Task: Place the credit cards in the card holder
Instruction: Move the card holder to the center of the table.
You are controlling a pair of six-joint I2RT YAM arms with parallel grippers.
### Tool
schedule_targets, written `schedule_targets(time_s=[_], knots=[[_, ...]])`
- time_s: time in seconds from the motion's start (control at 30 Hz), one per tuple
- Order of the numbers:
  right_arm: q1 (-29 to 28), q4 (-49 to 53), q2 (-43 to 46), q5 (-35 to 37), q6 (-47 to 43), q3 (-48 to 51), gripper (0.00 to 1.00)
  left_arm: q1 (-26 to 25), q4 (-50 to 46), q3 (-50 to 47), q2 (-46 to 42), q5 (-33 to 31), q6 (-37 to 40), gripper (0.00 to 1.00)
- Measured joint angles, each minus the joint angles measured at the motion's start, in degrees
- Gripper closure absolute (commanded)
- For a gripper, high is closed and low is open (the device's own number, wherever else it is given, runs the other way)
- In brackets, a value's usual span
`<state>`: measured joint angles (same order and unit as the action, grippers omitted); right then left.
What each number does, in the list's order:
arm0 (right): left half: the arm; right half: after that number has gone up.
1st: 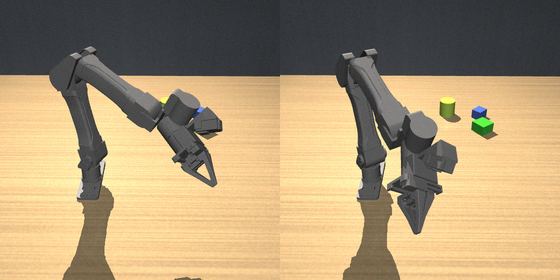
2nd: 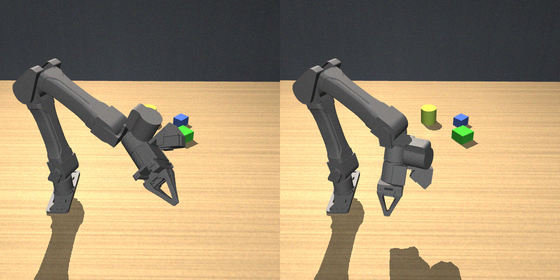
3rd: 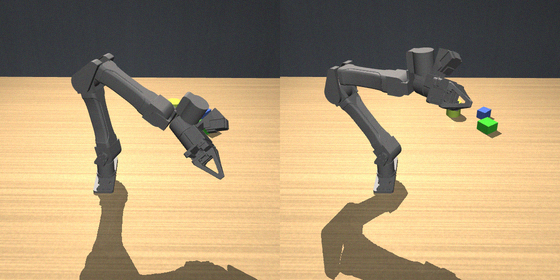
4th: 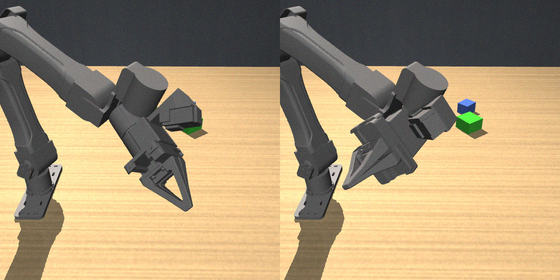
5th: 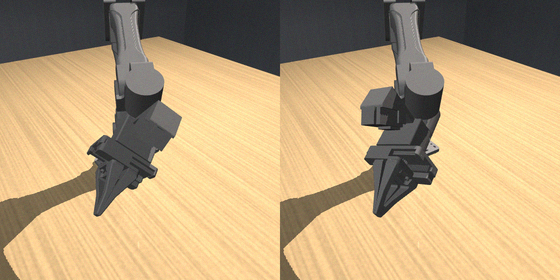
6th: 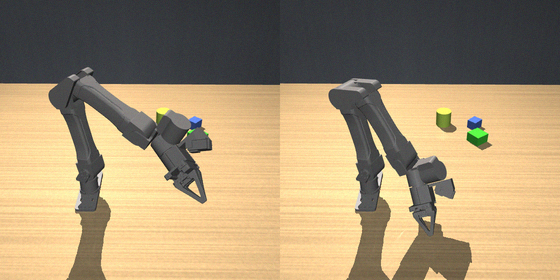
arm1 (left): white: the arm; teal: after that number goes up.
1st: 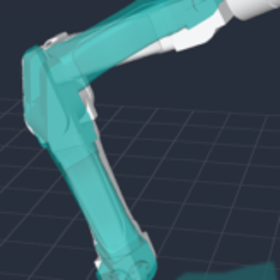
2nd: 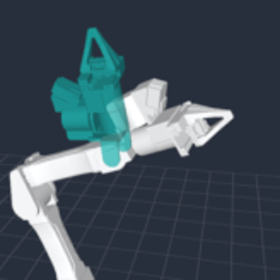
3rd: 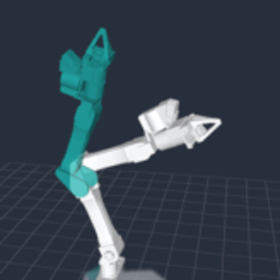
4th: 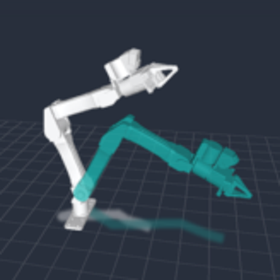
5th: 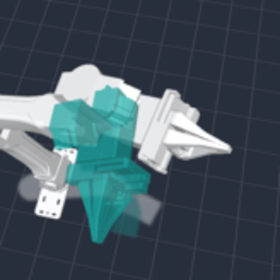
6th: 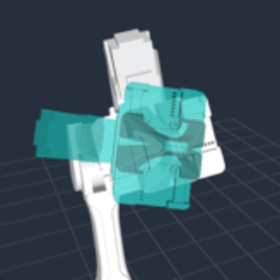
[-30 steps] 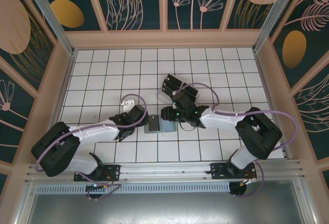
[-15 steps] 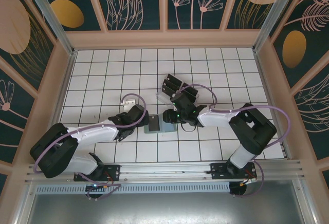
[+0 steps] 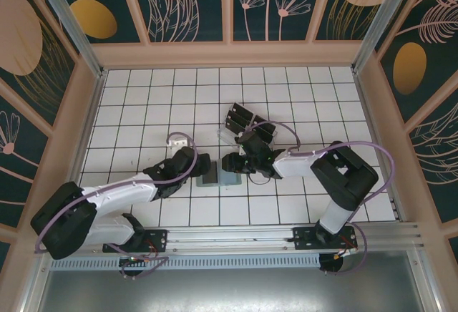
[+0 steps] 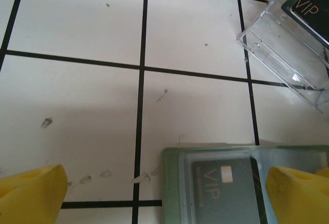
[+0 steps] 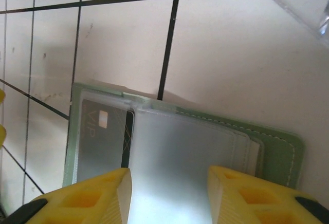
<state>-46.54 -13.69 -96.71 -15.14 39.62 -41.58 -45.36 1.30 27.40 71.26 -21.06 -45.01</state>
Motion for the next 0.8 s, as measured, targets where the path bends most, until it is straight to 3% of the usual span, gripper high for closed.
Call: schedule_targets(time_s=[0.37, 0.8], knots=[[-0.4, -3.8, -0.6, -1.4, 4.0, 1.1, 0.57, 0.0, 1.7, -2.9, -2.9, 1.3, 0.0, 0.01], [-3.0, 10.5, 3.6, 6.8, -2.4, -5.2, 0.57, 0.0, 1.7, -2.9, -0.7, 0.5, 0.0, 0.01]])
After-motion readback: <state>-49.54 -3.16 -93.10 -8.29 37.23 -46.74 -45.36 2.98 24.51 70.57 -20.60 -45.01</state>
